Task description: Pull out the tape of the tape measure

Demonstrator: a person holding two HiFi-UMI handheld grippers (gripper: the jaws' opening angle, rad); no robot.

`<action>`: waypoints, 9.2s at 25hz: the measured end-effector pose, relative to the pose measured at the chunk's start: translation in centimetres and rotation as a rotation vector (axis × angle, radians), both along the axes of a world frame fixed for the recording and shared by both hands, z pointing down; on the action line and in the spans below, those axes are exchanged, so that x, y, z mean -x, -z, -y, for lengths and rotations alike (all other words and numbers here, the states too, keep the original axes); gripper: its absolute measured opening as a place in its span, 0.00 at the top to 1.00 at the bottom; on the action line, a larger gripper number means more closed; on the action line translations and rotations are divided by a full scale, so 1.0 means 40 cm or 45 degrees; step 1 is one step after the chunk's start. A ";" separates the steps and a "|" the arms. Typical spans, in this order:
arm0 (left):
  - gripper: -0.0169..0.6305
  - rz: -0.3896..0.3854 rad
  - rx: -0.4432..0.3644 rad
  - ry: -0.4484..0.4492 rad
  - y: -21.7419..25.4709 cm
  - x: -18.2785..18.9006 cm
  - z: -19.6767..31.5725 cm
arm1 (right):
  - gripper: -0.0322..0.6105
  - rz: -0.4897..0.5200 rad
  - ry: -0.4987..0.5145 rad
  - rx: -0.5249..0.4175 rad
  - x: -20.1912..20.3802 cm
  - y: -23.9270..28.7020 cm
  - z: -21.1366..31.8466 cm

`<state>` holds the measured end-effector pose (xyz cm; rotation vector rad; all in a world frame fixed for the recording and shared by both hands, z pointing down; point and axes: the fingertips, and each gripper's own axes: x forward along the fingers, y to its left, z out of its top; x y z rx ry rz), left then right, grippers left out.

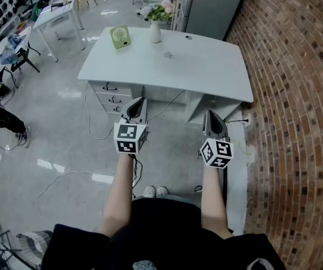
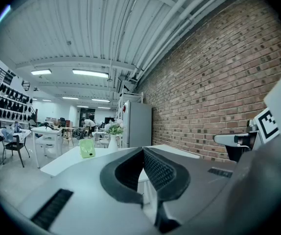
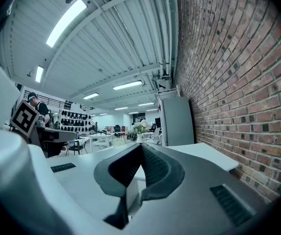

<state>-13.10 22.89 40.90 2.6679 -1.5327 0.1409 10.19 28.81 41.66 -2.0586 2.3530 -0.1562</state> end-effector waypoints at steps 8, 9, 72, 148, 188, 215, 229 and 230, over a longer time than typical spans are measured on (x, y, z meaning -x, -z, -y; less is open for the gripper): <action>0.94 0.004 0.011 0.001 -0.012 -0.009 0.001 | 0.95 0.003 -0.004 -0.006 -0.010 0.000 0.000; 0.94 0.005 0.013 0.002 -0.014 -0.011 0.001 | 0.95 0.005 -0.004 -0.006 -0.012 -0.001 0.000; 0.94 0.061 0.127 0.012 -0.162 -0.143 0.915 | 0.95 0.077 0.055 0.091 -0.105 -0.119 0.941; 0.86 0.949 0.557 -1.038 -0.620 -0.432 1.298 | 0.95 0.079 0.287 0.383 -0.127 -0.306 1.438; 0.86 0.748 0.189 -1.051 -0.311 -0.480 1.166 | 0.85 -0.056 0.601 0.562 0.065 -0.366 1.308; 0.87 0.749 0.193 -1.064 -0.300 -0.436 1.114 | 0.94 -0.223 0.460 0.525 0.004 -0.346 1.267; 0.87 0.810 0.270 -1.044 -0.365 -0.368 1.107 | 0.94 -0.241 0.295 0.599 -0.107 -0.383 1.243; 0.87 0.807 0.277 -1.041 -0.368 -0.363 1.108 | 0.94 -0.242 0.286 0.603 -0.117 -0.384 1.242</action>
